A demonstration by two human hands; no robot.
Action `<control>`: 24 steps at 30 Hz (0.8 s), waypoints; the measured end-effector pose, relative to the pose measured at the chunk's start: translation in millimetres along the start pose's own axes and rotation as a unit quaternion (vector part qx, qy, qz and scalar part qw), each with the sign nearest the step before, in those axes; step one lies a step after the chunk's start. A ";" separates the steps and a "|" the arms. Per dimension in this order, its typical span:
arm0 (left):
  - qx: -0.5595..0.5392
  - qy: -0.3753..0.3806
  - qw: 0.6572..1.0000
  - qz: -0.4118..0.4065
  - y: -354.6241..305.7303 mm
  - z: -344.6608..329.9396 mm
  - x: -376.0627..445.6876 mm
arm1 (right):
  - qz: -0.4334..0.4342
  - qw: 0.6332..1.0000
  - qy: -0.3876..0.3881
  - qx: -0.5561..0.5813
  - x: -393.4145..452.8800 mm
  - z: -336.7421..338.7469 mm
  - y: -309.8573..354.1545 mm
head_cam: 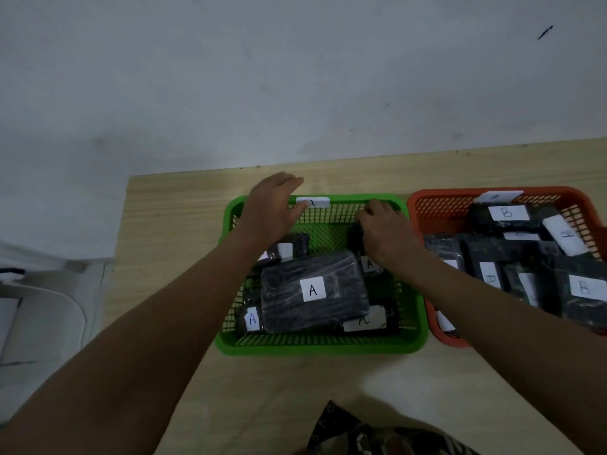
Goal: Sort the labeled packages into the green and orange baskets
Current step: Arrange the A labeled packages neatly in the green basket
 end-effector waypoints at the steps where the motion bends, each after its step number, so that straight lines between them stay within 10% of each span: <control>1: -0.001 0.019 1.000 0.001 3.1 -3.5 6.2 | 0.012 1.000 -0.005 0.013 1.4 0.4 0.7; 7: -0.015 0.042 0.999 -0.025 8.5 -16.2 12.9 | 0.048 0.954 0.048 0.292 28.0 -9.5 -1.5; 16: -0.028 0.020 0.999 -0.015 8.5 -20.2 11.5 | 0.149 0.935 0.030 0.319 31.1 -13.6 11.3; 19: -0.019 0.019 1.000 -0.011 6.9 -21.2 10.5 | 0.114 0.959 -0.014 0.260 18.3 -6.8 -8.1; 24: 0.001 0.015 1.000 -0.011 2.4 -22.0 9.0 | 0.067 0.975 0.210 0.019 4.9 -33.9 -3.4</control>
Point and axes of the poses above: each hand's wrist, its own x-axis towards the middle knuckle, its own z-axis out of the back of the hand, y = z × x, the point moved 6 cm from there along x, towards the middle knuckle, and after that the axes turned 7 degrees about y, right-handed, at the moved point
